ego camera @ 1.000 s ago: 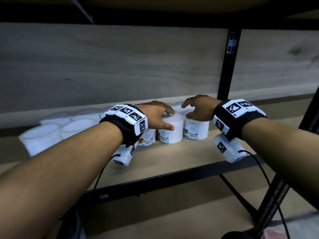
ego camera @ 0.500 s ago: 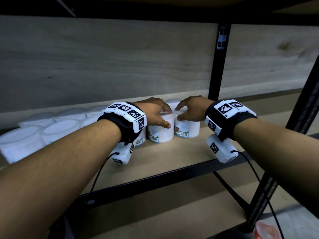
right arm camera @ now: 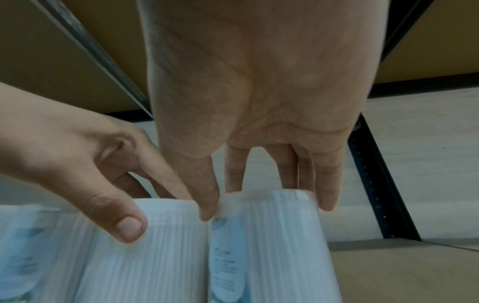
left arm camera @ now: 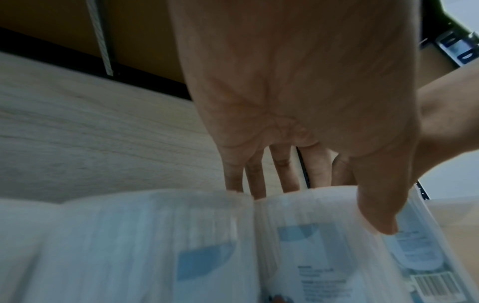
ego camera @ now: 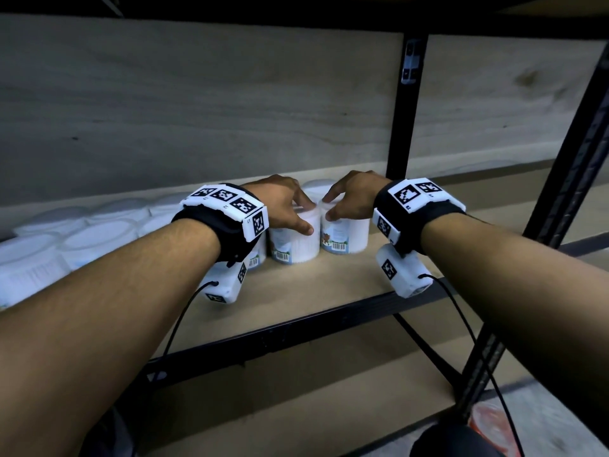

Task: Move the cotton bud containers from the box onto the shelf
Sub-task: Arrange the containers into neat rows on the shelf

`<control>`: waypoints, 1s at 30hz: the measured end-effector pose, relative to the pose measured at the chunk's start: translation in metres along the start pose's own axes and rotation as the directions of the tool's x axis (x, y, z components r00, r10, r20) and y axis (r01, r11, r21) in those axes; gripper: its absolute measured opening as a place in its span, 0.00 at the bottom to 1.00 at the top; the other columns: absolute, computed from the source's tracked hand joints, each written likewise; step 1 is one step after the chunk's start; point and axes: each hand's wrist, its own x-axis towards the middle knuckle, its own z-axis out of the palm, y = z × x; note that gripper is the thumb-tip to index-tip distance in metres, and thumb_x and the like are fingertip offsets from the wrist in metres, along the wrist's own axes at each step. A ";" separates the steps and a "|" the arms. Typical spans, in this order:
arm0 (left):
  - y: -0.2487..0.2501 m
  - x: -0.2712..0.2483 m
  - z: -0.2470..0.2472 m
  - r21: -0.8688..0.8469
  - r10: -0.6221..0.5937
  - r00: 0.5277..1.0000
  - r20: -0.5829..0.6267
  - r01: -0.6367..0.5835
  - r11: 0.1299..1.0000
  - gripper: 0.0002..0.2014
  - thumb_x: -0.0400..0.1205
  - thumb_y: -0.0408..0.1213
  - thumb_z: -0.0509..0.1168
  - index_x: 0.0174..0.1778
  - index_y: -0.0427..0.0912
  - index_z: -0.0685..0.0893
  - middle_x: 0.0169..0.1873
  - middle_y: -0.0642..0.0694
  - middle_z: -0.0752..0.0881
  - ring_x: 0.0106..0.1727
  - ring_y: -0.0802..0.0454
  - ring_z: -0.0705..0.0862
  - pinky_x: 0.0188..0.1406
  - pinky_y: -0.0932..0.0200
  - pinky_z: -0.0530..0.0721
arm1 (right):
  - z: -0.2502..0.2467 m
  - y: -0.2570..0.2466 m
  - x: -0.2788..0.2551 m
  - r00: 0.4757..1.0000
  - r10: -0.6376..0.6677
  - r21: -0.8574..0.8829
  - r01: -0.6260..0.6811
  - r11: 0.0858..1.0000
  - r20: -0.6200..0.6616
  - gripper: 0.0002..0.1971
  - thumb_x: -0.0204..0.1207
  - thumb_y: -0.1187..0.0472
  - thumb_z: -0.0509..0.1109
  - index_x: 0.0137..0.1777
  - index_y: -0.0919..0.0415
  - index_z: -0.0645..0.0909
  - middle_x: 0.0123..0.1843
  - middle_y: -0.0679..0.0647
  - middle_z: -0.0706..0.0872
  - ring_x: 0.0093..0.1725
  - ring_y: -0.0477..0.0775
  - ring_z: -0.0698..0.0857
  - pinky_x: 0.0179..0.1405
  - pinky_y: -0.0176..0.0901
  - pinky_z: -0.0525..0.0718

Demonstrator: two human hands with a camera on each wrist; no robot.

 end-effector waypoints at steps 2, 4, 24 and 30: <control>0.002 -0.001 -0.001 0.011 0.002 1.000 0.001 -0.002 1.000 0.29 0.74 0.61 0.72 0.71 0.56 0.83 0.57 0.55 0.76 0.60 0.55 0.76 0.55 0.63 0.69 | 0.000 0.000 -0.002 1.000 0.000 0.004 0.000 1.000 -0.008 0.25 0.75 0.45 0.73 0.73 0.43 0.81 0.74 0.47 0.79 0.70 0.55 0.79 0.61 0.40 0.77; 0.005 -0.002 -0.002 0.008 0.006 1.000 -0.002 -0.006 1.000 0.28 0.74 0.60 0.73 0.70 0.56 0.84 0.55 0.55 0.76 0.57 0.57 0.74 0.54 0.65 0.68 | 0.000 0.001 -0.004 1.000 0.006 0.029 -0.006 1.000 -0.005 0.24 0.74 0.46 0.74 0.71 0.43 0.82 0.72 0.46 0.81 0.69 0.54 0.80 0.56 0.37 0.75; 0.042 -0.044 -0.011 -0.027 0.074 0.997 -0.011 -0.074 0.997 0.27 0.74 0.59 0.73 0.68 0.55 0.86 0.52 0.57 0.81 0.54 0.55 0.78 0.60 0.58 0.78 | -0.011 0.011 -0.058 1.000 0.006 0.066 -0.008 0.998 0.023 0.22 0.73 0.45 0.75 0.69 0.43 0.84 0.70 0.45 0.83 0.68 0.51 0.80 0.67 0.41 0.77; 0.052 -0.056 -0.015 0.026 0.083 0.996 -0.009 -0.083 0.996 0.28 0.73 0.62 0.71 0.69 0.59 0.84 0.49 0.58 0.75 0.52 0.56 0.74 0.62 0.55 0.77 | -0.020 0.011 -0.085 0.999 -0.021 0.024 0.020 1.000 0.027 0.22 0.77 0.45 0.72 0.71 0.42 0.82 0.74 0.45 0.80 0.72 0.51 0.77 0.66 0.39 0.73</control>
